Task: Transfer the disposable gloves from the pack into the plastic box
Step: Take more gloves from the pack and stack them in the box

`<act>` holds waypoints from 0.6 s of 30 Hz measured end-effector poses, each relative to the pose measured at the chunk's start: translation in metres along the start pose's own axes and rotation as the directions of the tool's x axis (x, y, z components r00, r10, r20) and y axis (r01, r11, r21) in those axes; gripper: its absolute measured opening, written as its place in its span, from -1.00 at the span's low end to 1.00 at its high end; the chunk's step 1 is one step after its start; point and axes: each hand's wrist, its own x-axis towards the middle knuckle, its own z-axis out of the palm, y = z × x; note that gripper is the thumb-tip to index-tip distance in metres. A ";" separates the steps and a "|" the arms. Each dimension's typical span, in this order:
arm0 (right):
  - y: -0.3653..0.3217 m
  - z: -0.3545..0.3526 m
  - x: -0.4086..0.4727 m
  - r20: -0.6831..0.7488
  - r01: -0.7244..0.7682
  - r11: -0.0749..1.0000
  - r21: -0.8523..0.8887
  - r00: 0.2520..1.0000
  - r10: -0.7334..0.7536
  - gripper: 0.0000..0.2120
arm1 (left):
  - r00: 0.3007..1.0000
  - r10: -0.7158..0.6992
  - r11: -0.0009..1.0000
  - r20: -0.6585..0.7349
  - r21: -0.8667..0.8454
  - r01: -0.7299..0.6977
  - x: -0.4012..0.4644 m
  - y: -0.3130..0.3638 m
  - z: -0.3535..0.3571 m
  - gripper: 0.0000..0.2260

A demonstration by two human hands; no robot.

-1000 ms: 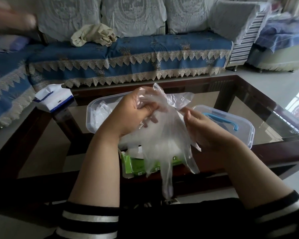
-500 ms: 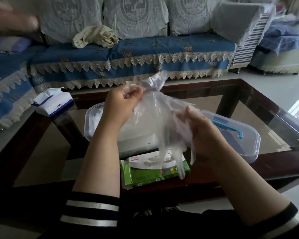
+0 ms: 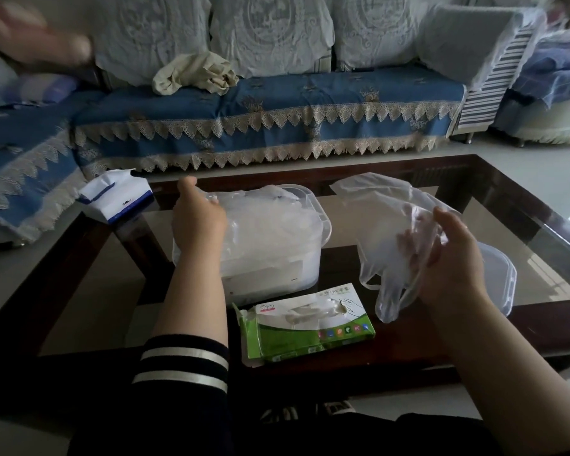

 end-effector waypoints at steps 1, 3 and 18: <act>0.000 0.001 0.000 0.025 0.001 1.000 0.022 1.000 -0.002 -0.91 | 0.999 0.036 0.988 0.008 0.148 -0.037 -0.004 0.002 0.000 -0.59; 0.000 0.003 0.000 0.093 0.009 0.998 0.062 0.996 -0.015 -0.89 | 0.993 0.105 0.917 0.059 0.380 -0.120 -0.013 0.005 0.001 -0.57; -0.004 0.025 -0.013 0.496 -0.010 0.990 -0.138 0.865 0.078 -0.62 | 0.952 0.284 0.882 0.118 0.356 -0.307 -0.017 -0.002 -0.011 -0.82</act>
